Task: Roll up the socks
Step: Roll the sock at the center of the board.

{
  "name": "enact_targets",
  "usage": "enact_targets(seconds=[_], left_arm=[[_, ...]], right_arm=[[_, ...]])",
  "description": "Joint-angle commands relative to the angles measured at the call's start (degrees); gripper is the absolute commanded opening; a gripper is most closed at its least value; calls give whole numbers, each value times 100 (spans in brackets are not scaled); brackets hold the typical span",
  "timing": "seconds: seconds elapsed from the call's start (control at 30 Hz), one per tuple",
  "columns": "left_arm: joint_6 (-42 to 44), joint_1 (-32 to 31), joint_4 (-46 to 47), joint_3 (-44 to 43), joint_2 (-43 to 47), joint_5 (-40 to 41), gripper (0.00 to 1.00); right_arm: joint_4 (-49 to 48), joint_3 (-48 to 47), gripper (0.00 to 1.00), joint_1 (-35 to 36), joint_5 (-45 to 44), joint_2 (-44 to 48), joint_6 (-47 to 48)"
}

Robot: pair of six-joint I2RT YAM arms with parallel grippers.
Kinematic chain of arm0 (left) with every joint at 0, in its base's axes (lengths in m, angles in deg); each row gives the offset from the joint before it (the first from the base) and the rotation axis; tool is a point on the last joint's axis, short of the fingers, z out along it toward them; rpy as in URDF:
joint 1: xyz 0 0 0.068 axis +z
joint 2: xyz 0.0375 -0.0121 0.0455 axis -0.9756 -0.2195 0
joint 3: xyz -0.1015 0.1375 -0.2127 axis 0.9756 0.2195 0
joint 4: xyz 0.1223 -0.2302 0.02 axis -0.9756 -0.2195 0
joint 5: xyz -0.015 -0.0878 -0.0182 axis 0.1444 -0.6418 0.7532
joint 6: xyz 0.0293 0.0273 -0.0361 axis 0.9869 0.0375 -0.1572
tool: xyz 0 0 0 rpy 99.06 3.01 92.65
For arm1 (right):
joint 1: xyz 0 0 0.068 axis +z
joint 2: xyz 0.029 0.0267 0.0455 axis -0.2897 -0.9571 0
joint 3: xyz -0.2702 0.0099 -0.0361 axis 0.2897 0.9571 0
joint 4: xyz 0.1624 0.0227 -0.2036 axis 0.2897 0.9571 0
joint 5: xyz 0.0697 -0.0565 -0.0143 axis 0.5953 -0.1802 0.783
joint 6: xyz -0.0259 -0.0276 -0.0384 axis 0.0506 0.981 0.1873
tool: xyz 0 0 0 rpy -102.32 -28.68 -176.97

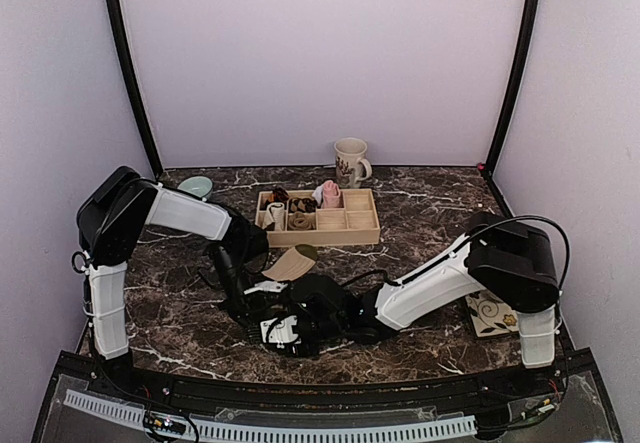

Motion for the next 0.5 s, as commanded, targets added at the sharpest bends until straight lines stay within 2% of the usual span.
enact_targets(seconds=[0.0,0.3,0.47], left_arm=[[157,-49,-69,0,-125,270,0],[137,-50,-97,-5,-125,270,0],[92,-25,-55,-52,-80,333,0]], right_arm=[[-11,-73,40,-92,-271,-137,35],[131,-22,38,-119,-219,-320,-73],[273,331,31,-120,-131,-360,-432]])
